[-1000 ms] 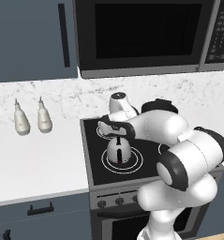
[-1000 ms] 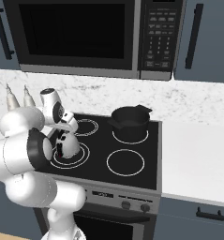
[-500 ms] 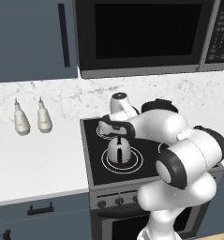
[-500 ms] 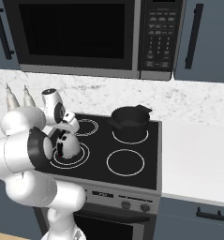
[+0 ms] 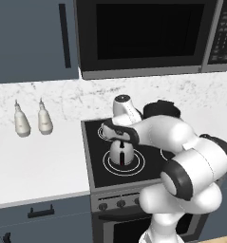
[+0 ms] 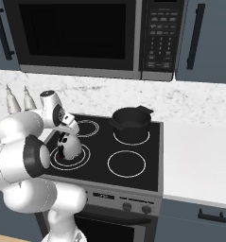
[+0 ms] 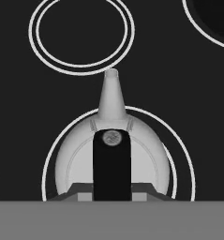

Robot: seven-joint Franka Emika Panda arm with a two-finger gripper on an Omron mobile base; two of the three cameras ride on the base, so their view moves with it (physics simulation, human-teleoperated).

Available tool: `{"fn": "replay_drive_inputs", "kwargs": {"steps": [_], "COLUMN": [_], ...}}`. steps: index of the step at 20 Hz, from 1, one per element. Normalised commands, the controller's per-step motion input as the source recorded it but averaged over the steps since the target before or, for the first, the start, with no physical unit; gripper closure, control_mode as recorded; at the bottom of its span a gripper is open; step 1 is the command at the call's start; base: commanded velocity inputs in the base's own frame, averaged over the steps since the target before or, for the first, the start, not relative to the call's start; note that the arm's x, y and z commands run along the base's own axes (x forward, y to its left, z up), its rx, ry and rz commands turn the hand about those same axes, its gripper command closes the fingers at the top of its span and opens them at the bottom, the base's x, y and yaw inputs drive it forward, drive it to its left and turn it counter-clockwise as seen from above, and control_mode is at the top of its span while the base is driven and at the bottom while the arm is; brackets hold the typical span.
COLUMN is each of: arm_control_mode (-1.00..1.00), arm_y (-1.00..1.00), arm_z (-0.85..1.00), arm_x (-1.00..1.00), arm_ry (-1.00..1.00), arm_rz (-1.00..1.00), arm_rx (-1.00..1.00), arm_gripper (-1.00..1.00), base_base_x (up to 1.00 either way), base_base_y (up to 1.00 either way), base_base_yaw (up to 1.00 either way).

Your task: Pick the kettle from the counter and place it on a stove burner. Then turn the burner on.

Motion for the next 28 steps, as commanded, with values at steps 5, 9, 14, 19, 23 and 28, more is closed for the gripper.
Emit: {"fn": "replay_drive_inputs", "kwargs": {"steps": [5,9,14,19,23,28], "arm_control_mode": [-1.0,-1.0,-1.0,-1.0,-1.0,-1.0], "arm_y": [0.0,0.0,-0.02,0.0,0.0,0.0], "arm_z": [0.0,0.0,0.03,0.02,0.04,0.0], "arm_x": [-0.1,-0.11,-0.02,0.0,0.0,0.0], "arm_ry": [-0.02,-0.04,-0.03,-0.01,-0.01,-0.01], "arm_rz": [0.0,0.0,-0.02,-0.01,-0.03,-0.03], "arm_rx": [0.0,0.0,0.0,0.0,0.0,0.0], "arm_gripper": [1.0,1.0,1.0,1.0,1.0,1.0], "base_base_x": [0.0,0.0,0.0,0.0,0.0,0.0], "base_base_y": [0.0,0.0,0.0,0.0,0.0,0.0], "base_base_yaw": [0.0,0.0,0.0,0.0,0.0,0.0]}}
